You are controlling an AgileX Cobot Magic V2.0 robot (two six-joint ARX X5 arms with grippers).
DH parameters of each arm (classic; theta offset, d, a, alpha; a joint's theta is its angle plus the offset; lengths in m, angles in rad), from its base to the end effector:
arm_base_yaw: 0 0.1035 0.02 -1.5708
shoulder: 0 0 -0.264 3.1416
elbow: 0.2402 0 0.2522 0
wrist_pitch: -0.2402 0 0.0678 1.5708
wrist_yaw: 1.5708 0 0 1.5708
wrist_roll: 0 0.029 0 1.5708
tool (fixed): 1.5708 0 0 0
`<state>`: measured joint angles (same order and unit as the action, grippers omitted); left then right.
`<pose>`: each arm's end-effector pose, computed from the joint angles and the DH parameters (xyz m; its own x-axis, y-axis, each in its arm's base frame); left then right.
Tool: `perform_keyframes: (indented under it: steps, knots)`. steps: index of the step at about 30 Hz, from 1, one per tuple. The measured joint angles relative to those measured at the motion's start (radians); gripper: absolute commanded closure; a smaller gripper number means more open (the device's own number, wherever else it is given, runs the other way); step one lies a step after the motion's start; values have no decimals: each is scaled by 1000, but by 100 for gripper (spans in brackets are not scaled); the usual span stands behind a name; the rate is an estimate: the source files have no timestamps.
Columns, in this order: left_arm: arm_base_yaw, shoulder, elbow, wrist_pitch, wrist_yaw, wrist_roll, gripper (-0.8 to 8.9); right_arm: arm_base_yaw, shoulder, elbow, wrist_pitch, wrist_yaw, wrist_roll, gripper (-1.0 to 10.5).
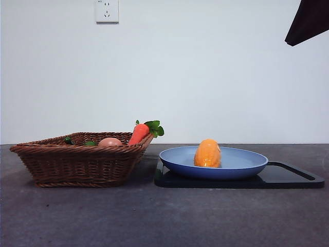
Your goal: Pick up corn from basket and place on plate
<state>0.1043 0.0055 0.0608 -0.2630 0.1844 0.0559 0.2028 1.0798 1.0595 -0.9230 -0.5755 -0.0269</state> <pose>0.0916 0.0042 0.1585 0.9758 -0.0822 -0.2027 0.0874 0.9960 0.0169 0.1886 0.0549 0.3167 0.3728 0.6323 -0.6791 -0.5031 0.7527 0.4246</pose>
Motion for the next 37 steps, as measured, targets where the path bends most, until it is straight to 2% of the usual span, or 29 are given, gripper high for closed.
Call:
perform_keyframes:
  steps: [11,17,23,31,34,37]
  knots:
    - [0,0,0,0,0,0,810,16,-15,0,2,0,-3,944]
    - [0,0,0,0,0,0,810,-23,-51,0,92,8,-83,944]
    - [0,0,0,0,-1,0,810,-72,-124,-68,362,30,-119,944]
    - [0,0,0,0,-1,0,810,-181,-373,-358,748,31,-93,945]
    - [0,0,0,0,-1,0,810,-226,-485,-484,843,80,-74,944]
    - [0,0,0,0,-1,0,810,-242,-604,-598,900,170,-69,944]
